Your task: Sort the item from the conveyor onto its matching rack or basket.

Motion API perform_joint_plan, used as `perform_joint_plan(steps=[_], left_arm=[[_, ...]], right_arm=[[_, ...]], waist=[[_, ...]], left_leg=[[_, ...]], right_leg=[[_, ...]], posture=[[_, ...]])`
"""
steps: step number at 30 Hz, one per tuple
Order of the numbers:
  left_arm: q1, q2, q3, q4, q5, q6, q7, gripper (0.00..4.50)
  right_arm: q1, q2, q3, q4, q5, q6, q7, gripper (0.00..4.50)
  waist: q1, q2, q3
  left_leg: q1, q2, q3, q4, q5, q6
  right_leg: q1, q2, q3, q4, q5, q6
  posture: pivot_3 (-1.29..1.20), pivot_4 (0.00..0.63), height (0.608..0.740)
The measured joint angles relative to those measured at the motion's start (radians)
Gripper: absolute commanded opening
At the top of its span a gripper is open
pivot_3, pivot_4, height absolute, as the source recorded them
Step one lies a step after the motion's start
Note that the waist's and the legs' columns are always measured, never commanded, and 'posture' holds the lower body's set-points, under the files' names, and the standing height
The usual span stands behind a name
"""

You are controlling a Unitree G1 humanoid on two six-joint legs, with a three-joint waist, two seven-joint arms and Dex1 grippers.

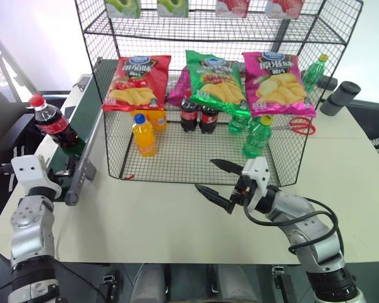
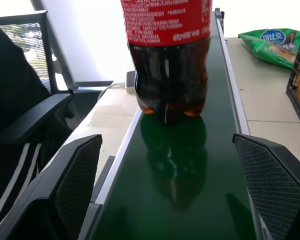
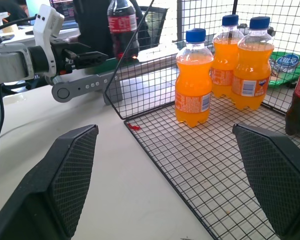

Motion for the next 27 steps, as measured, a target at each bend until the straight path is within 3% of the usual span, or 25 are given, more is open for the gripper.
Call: perform_joint_plan(steps=[16, 21, 27], left_arm=[[-0.011, 0.0, 0.03, 0.0, -0.034, 0.004, 0.024, 4.5], [-0.005, -0.001, 0.035, -0.004, -0.055, 0.016, 0.025, 2.91], [0.031, 0.016, 0.037, -0.05, -0.081, 0.042, -0.035, 2.91]], right_arm=[[0.01, 0.0, 0.029, 0.0, -0.022, -0.001, 0.01, 4.47], [0.01, 0.0, 0.033, 0.0, -0.023, -0.001, 0.01, 4.5], [0.012, 0.0, 0.034, 0.0, -0.027, -0.001, 0.011, 4.5]], waist=[[0.0, 0.0, 0.0], [0.0, 0.0, 0.0], [0.0, -0.001, 0.0]], left_leg=[[0.0, 0.0, 0.0, 0.0, 0.0, 0.0], [0.0, 0.0, 0.0, 0.0, 0.0, 0.0], [0.0, 0.0, -0.001, 0.0, 0.0, 0.0]], right_leg=[[0.0, -0.001, 0.0, 0.0, 0.0, 0.0], [0.0, -0.001, 0.0, 0.0, 0.0, 0.0], [-0.001, -0.001, 0.0, 0.0, 0.0, -0.001]], posture=[[0.0, 0.15, 0.74], [0.0, 0.15, 0.74], [0.0, 0.15, 0.74]])
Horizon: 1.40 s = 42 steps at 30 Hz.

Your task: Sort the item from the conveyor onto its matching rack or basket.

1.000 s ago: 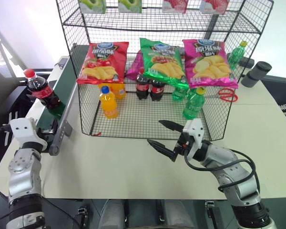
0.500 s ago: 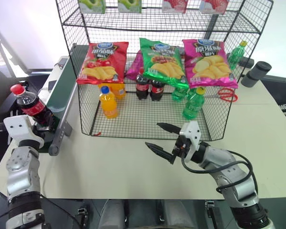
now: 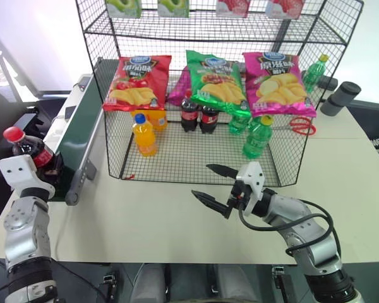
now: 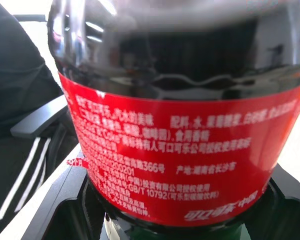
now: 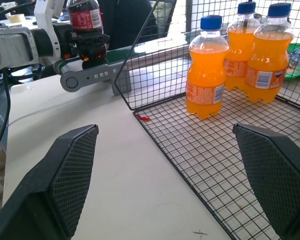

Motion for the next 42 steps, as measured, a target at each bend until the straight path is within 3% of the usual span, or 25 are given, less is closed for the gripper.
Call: perform_joint_plan(steps=[3, 8, 11, 16, 19, 25, 36, 39, 40, 42], left_arm=[[0.042, 0.099, -0.011, -0.09, -0.074, 0.055, -0.169, 2.91], [0.071, 0.271, -0.019, -0.33, -0.286, 0.257, -0.424, 2.91], [0.105, 0.345, -0.093, -0.47, -0.398, 0.429, -0.518, 2.91], [0.05, 0.335, -0.314, -0.586, -0.44, 0.549, -0.59, 2.91], [-0.032, 0.265, -0.481, -0.611, -0.393, 0.546, -0.621, 2.91], [-0.174, 0.171, -0.662, -0.529, -0.267, 0.474, -0.705, 2.91], [-0.219, 0.08, -0.74, -0.433, -0.154, 0.372, -0.804, 2.91], [-0.223, 0.054, -0.747, -0.43, -0.136, 0.367, -0.804, 2.9], [-0.224, 0.05, -0.748, -0.43, -0.134, 0.367, -0.806, 2.9], [-0.224, 0.043, -0.748, -0.429, -0.134, 0.369, -0.806, 2.9]], right_arm=[[-0.001, -0.003, -0.001, 0.0, 0.001, 0.004, 0.001, 4.5], [-0.034, -0.003, -0.007, -0.001, 0.049, 0.045, 0.018, 4.5], [-0.063, -0.009, -0.022, -0.015, 0.127, 0.115, 0.03, 4.5], [-0.108, -0.01, -0.053, -0.068, 0.273, 0.265, 0.009, 4.5], [-0.146, -0.008, -0.053, -0.118, 0.346, 0.34, -0.016, 4.5], [-0.179, -0.01, -0.03, -0.14, 0.341, 0.377, -0.062, 4.5], [-0.166, -0.007, -0.023, -0.142, 0.345, 0.402, -0.099, 4.5], [-0.153, -0.008, -0.024, -0.142, 0.364, 0.419, -0.101, 3.67], [-0.153, -0.011, -0.027, -0.143, 0.364, 0.42, -0.101, 3.2], [-0.153, -0.016, -0.029, -0.146, 0.364, 0.42, -0.101, 2.98]], waist=[[-0.002, -0.007, 0.001], [-0.007, -0.006, 0.002], [-0.007, -0.003, 0.003], [-0.002, 0.0, 0.005], [-0.002, 0.0, 0.005], [-0.002, 0.0, 0.005], [0.001, 0.0, 0.005], [0.001, 0.0, 0.005], [0.001, 0.0, 0.005], [0.001, 0.0, 0.005]], left_leg=[[-0.002, 0.001, -0.001, -0.001, 0.0, -0.001], [-0.002, -0.001, -0.001, -0.003, 0.0, -0.002], [-0.002, -0.001, 0.0, -0.004, 0.0, -0.002], [-0.002, -0.001, -0.001, -0.005, 0.001, -0.002], [-0.002, -0.001, -0.001, -0.004, 0.001, -0.002], [-0.002, -0.001, 0.0, -0.004, 0.001, -0.002], [-0.004, -0.001, 0.0, -0.001, 0.001, -0.001], [-0.004, -0.001, 0.0, -0.001, 0.001, -0.001], [-0.004, -0.001, 0.0, -0.001, 0.001, -0.001], [-0.004, 0.0, 0.0, -0.001, 0.001, -0.001]], right_leg=[[-0.002, 0.0, -0.001, -0.001, 0.0, -0.001], [-0.001, -0.004, -0.001, -0.005, -0.002, -0.005], [-0.001, -0.004, -0.001, -0.006, -0.002, -0.005], [-0.002, -0.004, -0.001, -0.004, -0.002, -0.005], [-0.002, -0.004, -0.001, -0.004, -0.002, -0.005], [-0.002, 0.001, -0.001, -0.004, 0.0, -0.001], [-0.002, 0.007, 0.0, -0.004, 0.0, 0.0], [-0.002, 0.007, 0.0, -0.004, 0.0, 0.0], [-0.002, 0.007, 0.0, -0.004, 0.0, 0.0], [-0.002, 0.007, 0.0, -0.003, 0.0, 0.0]], posture=[[0.0, 0.15, 0.74], [0.0, 0.15, 0.74], [0.0, 0.15, 0.74], [0.0, 0.15, 0.74], [0.0, 0.15, 0.74], [0.0, 0.15, 0.74], [0.0, 0.15, 0.74], [0.0, 0.15, 0.74], [0.0, 0.15, 0.74], [0.0, 0.15, 0.74]])
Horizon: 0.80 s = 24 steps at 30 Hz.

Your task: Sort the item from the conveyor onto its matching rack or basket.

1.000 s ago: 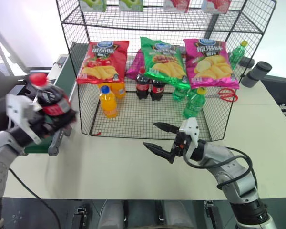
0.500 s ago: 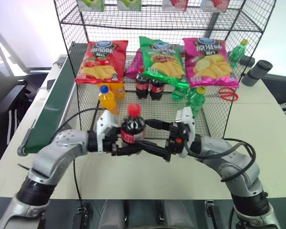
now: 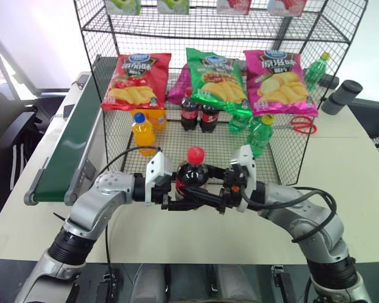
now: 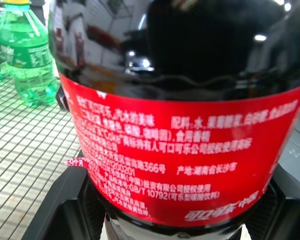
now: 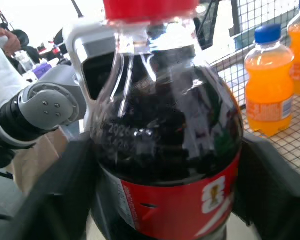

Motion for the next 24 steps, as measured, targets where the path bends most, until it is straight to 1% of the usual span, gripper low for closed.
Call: perform_joint_plan(steps=[2, 3, 4, 5, 10, 15, 17, 19, 21, 24], left_arm=[[0.0, -0.005, 0.002, 0.0, -0.003, 0.013, 0.003, 2.9], [-0.001, -0.008, 0.005, 0.0, -0.012, 0.029, 0.004, 3.92], [-0.001, -0.008, 0.007, -0.001, -0.019, 0.041, 0.005, 4.36], [-0.001, -0.009, 0.014, -0.002, -0.021, 0.044, 0.009, 4.47], [0.024, 0.014, 0.026, -0.023, 0.001, 0.039, 0.048, 4.47], [0.168, 0.08, 0.119, -0.019, 0.038, 0.011, 0.104, 4.47], [0.216, 0.076, 0.154, 0.002, 0.061, -0.023, 0.143, 4.47], [0.235, 0.051, 0.189, 0.019, 0.08, -0.052, 0.192, 4.47], [0.241, 0.032, 0.215, 0.029, 0.099, -0.086, 0.231, 4.47], [0.248, 0.014, 0.22, 0.032, 0.116, -0.121, 0.257, 4.47]], right_arm=[[0.0, -0.002, -0.001, 0.0, -0.002, -0.001, 0.001, 2.98], [0.0, -0.002, 0.0, 0.0, -0.004, -0.002, 0.001, 2.98], [0.0, -0.001, 0.001, 0.0, -0.006, -0.002, 0.0, 2.98], [0.0, 0.0, 0.004, 0.003, -0.008, -0.002, 0.001, 2.98], [0.0, 0.022, 0.009, 0.018, -0.053, -0.042, -0.013, 2.98], [-0.007, 0.06, -0.013, 0.142, -0.211, -0.195, -0.088, 2.98], [-0.022, 0.072, -0.012, 0.218, -0.303, -0.274, -0.122, 2.98], [-0.036, 0.099, -0.004, 0.299, -0.39, -0.356, -0.155, 2.98], [-0.051, 0.157, 0.004, 0.392, -0.462, -0.446, -0.199, 2.98], [-0.087, 0.215, 0.017, 0.522, -0.545, -0.554, -0.25, 2.98]], waist=[[-0.001, 0.0, 0.0], [0.0, 0.0, 0.0], [0.0, 0.0, 0.0], [-0.001, 0.0, 0.0], [-0.002, 0.0, 0.0], [-0.003, 0.0, 0.0], [-0.002, 0.0, 0.0], [0.003, 0.0, 0.0], [0.0, 0.0, 0.0], [-0.004, 0.0, 0.0]], left_leg=[[0.0, 0.0, 0.0, 0.0, 0.0, 0.0], [0.0, 0.0, -0.001, 0.0, 0.0, 0.0], [0.0, 0.0, -0.001, 0.0, 0.0, 0.0], [0.0, 0.001, -0.001, 0.0, 0.0, 0.0], [0.0, 0.001, -0.001, 0.0, 0.0, 0.0], [0.001, 0.001, 0.0, 0.0, 0.0, 0.0], [0.001, 0.001, 0.0, 0.0, 0.0, 0.0], [0.001, 0.001, 0.0, 0.0, 0.0, 0.0], [0.001, 0.001, 0.001, 0.0, 0.0, 0.0], [0.001, 0.001, 0.001, 0.0, 0.0, 0.0]], right_leg=[[0.0, 0.0, 0.0, 0.0, 0.0, 0.0], [0.0, 0.001, 0.0, 0.0, 0.0, 0.0], [0.0, 0.001, 0.0, 0.001, 0.0, 0.0], [0.0, 0.001, 0.0, 0.001, 0.0, 0.0], [0.0, 0.001, 0.0, 0.001, 0.0, 0.0], [0.0, 0.001, 0.0, 0.001, 0.0, 0.0], [0.0, 0.0, 0.0, 0.001, 0.0, 0.0], [0.0, 0.0, 0.0, 0.001, 0.0, 0.0], [-0.001, 0.0, 0.0, 0.001, 0.0, 0.0], [-0.001, 0.0, 0.001, 0.002, 0.0, 0.0]], posture=[[0.0, 0.15, 0.74], [0.0, 0.15, 0.74], [0.0, 0.15, 0.74], [0.0, 0.15, 0.74], [0.0, 0.15, 0.74], [0.0, 0.15, 0.74], [0.0, 0.15, 0.74], [0.0, 0.15, 0.74], [0.0, 0.15, 0.74], [0.0, 0.15, 0.74]])
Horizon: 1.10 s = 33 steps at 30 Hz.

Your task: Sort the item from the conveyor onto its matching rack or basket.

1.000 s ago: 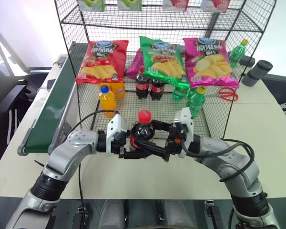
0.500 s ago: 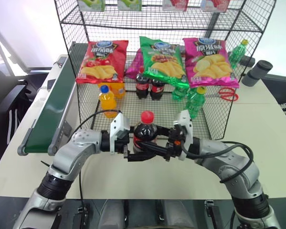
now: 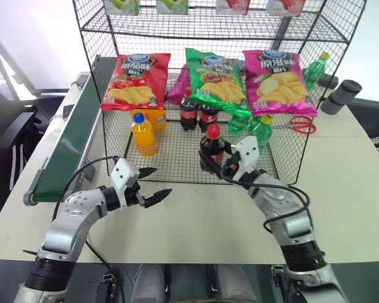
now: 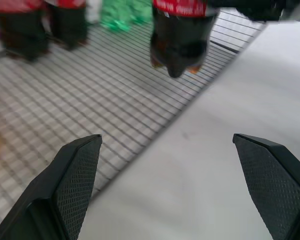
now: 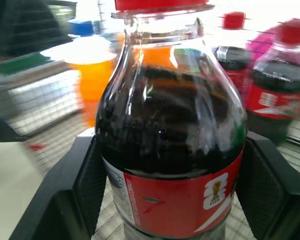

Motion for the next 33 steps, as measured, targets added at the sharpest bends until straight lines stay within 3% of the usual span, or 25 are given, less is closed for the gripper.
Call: perform_joint_plan(steps=[12, 21, 24, 29, 33], left_arm=[[0.018, -0.028, 0.0, -0.003, 0.006, -0.013, 0.043, 4.47], [0.023, -0.028, 0.0, -0.006, 0.005, -0.009, 0.044, 4.47], [0.023, -0.028, 0.0, -0.006, 0.006, -0.006, 0.044, 4.5], [0.011, -0.028, -0.002, -0.006, 0.005, -0.003, 0.044, 4.5], [0.006, -0.031, -0.006, -0.006, 0.006, -0.004, 0.044, 4.5]], right_arm=[[-0.21, 0.161, -0.028, 0.52, -0.131, -0.344, -0.132, 2.98], [-0.228, 0.176, -0.056, 0.625, -0.136, -0.411, -0.115, 2.98], [-0.228, 0.176, -0.067, 0.625, -0.132, -0.413, -0.096, 4.44], [-0.225, 0.171, -0.071, 0.602, -0.126, -0.413, -0.073, 4.44], [-0.143, 0.097, -0.071, 0.432, -0.123, -0.374, -0.036, 4.44]], waist=[[-0.005, 0.0, 0.0], [-0.006, 0.001, 0.0], [-0.008, 0.001, 0.0], [-0.017, 0.001, 0.0], [-0.016, 0.001, 0.0]], left_leg=[[0.0, 0.0, 0.0, 0.0, 0.0, -0.001], [0.001, 0.0, 0.001, 0.0, 0.0, -0.001], [0.001, 0.0, 0.001, 0.0, 0.0, -0.001], [0.001, 0.0, 0.0, 0.0, 0.0, -0.001], [0.001, -0.001, 0.0, 0.0, 0.0, -0.001]], right_leg=[[-0.001, -0.003, 0.0, 0.003, 0.0, 0.0], [-0.001, -0.005, 0.0, 0.003, 0.0, 0.0], [-0.001, -0.005, 0.0, 0.003, 0.0, 0.0], [-0.001, -0.005, 0.0, 0.004, 0.0, 0.0], [0.0, -0.006, 0.0, 0.003, 0.0, 0.0]], posture=[[0.0, 0.15, 0.74], [0.0, 0.15, 0.74], [0.0, 0.15, 0.74], [0.0, 0.15, 0.74], [0.0, 0.15, 0.74]])
